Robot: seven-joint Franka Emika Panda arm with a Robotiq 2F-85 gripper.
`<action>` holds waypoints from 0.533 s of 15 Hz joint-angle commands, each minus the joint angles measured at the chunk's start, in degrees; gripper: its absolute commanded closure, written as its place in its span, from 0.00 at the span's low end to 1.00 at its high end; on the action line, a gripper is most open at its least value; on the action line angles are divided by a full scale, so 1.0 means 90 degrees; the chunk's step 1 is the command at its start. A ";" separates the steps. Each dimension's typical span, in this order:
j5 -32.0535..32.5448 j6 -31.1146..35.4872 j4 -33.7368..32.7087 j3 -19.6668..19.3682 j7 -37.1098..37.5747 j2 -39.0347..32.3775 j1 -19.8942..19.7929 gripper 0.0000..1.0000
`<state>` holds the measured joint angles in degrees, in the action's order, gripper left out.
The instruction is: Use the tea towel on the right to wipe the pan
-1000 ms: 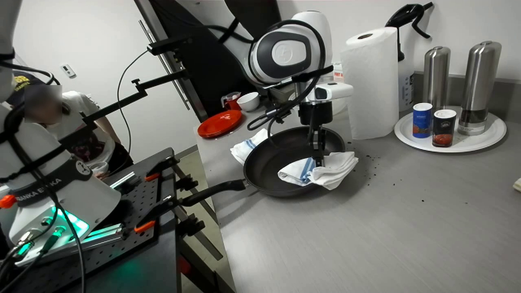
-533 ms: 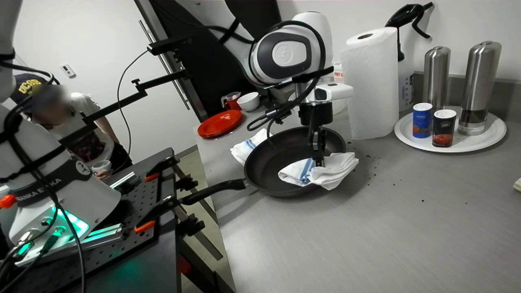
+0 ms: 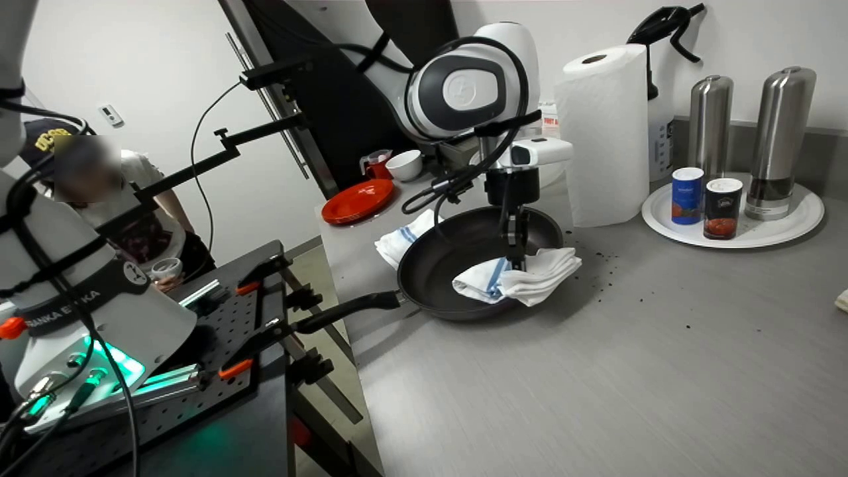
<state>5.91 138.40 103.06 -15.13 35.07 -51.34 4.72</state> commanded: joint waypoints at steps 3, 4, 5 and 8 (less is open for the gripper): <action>-0.0209 0.0021 -0.0096 0.0091 0.0093 -0.0319 0.0034 0.97; -0.0197 0.0028 -0.0110 0.0070 0.0099 -0.0366 0.0049 0.97; -0.0186 0.0036 -0.0113 0.0042 0.0109 -0.0406 0.0060 0.97; -0.0192 0.0019 -0.0122 0.0008 0.0160 -0.0497 0.0064 0.97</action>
<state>5.21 138.50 102.93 -14.47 35.38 -53.86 4.85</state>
